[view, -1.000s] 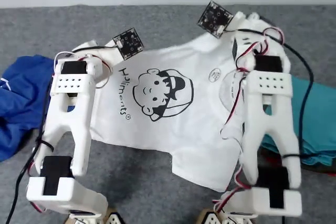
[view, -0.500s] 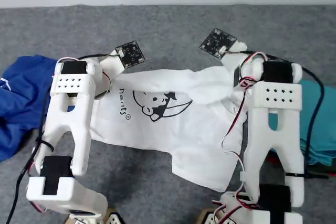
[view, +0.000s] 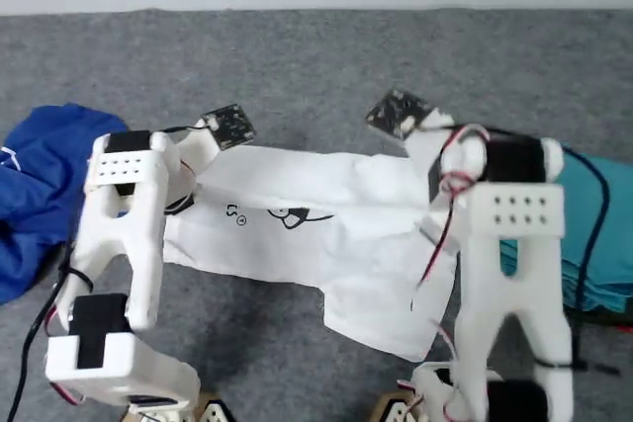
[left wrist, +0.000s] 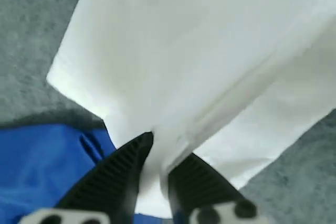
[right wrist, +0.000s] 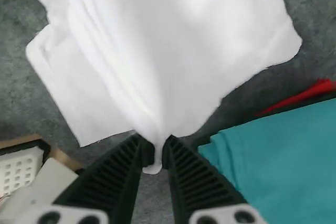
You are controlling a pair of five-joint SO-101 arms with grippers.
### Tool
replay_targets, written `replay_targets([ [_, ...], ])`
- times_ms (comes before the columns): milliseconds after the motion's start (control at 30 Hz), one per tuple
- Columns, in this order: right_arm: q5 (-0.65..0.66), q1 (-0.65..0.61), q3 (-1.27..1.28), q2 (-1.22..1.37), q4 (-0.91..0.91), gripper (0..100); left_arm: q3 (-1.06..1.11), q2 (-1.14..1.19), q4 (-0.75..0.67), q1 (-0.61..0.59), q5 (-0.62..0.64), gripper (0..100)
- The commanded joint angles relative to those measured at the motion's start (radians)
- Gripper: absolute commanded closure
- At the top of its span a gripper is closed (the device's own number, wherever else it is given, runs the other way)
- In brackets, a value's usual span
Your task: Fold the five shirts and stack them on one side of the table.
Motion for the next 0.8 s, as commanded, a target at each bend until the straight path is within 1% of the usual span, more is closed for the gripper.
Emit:
replay_targets([
  [0,-0.009,-0.010,0.132,-0.160,0.044,98.7,-0.004,-0.005,0.032,-0.037,-0.003,98],
  [133,-0.008,-0.010,0.282,-0.285,0.042,98.7,-0.004,-0.005,0.107,-0.034,-0.011,98],
  [233,-0.006,-0.010,0.351,-0.352,0.041,98.7,-0.001,-0.005,0.141,-0.034,-0.046,98],
  [467,-0.006,-0.031,0.453,-0.453,0.044,98.8,0.088,-0.005,0.135,-0.034,-0.049,98],
  [667,-0.012,-0.122,0.532,-0.549,0.044,98.7,0.111,-0.009,0.109,-0.040,-0.043,98],
  [767,-0.012,-0.127,0.542,-0.585,0.044,93.8,0.105,-0.015,0.106,-0.055,-0.040,94],
])
